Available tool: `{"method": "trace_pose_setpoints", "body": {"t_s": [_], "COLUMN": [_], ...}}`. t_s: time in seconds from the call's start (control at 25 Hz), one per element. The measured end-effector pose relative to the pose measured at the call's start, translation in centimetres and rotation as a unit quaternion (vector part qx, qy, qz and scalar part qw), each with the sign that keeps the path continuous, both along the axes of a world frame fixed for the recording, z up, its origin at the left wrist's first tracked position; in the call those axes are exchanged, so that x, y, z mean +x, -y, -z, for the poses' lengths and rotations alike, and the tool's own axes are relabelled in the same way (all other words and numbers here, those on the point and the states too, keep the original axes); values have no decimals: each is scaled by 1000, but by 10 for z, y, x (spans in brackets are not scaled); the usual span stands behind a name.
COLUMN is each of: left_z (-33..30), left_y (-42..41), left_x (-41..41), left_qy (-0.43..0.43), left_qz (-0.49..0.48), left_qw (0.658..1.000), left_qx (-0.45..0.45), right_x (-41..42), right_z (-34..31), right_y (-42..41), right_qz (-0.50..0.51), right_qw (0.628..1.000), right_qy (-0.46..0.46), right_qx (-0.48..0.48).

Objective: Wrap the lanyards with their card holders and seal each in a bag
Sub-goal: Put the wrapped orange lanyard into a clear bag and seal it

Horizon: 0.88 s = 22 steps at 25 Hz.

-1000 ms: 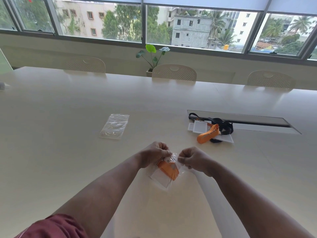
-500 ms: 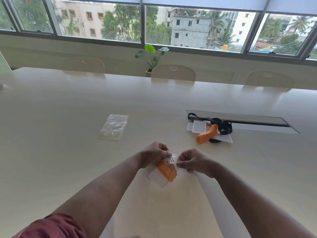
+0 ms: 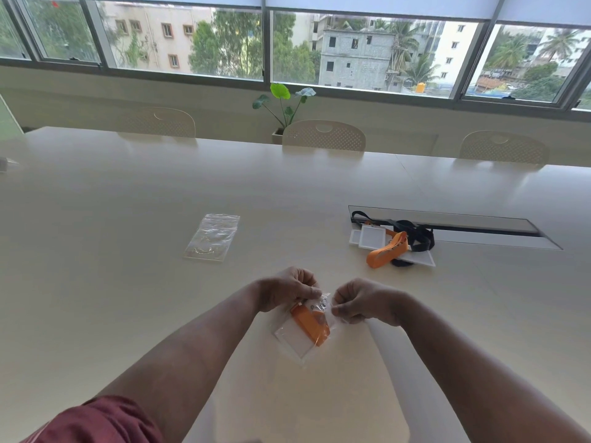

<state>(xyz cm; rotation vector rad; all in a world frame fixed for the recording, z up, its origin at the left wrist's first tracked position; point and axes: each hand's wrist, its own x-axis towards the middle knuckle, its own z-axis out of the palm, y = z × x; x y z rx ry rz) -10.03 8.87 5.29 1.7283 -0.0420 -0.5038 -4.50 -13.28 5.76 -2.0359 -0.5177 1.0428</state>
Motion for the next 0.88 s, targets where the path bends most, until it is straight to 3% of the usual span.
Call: {"method": "trace_pose_setpoints", "body": {"t_s": [0.24, 0.52, 0.88], "left_z": [-1, -4, -9], "left_y": [-1, 6, 16], "left_x": [2, 4, 8], "left_qy": [1, -10, -21], "left_qz": [12, 19, 24], "left_qw": [1000, 998, 989], "left_qx": [23, 64, 142], "right_x": [1, -1, -9], "right_z": [2, -5, -8], "right_y": [0, -3, 2], "right_qz": [28, -3, 21], "right_qw": [999, 1000, 1000], "right_qy": [-40, -18, -22], "right_qx": [14, -20, 3]}}
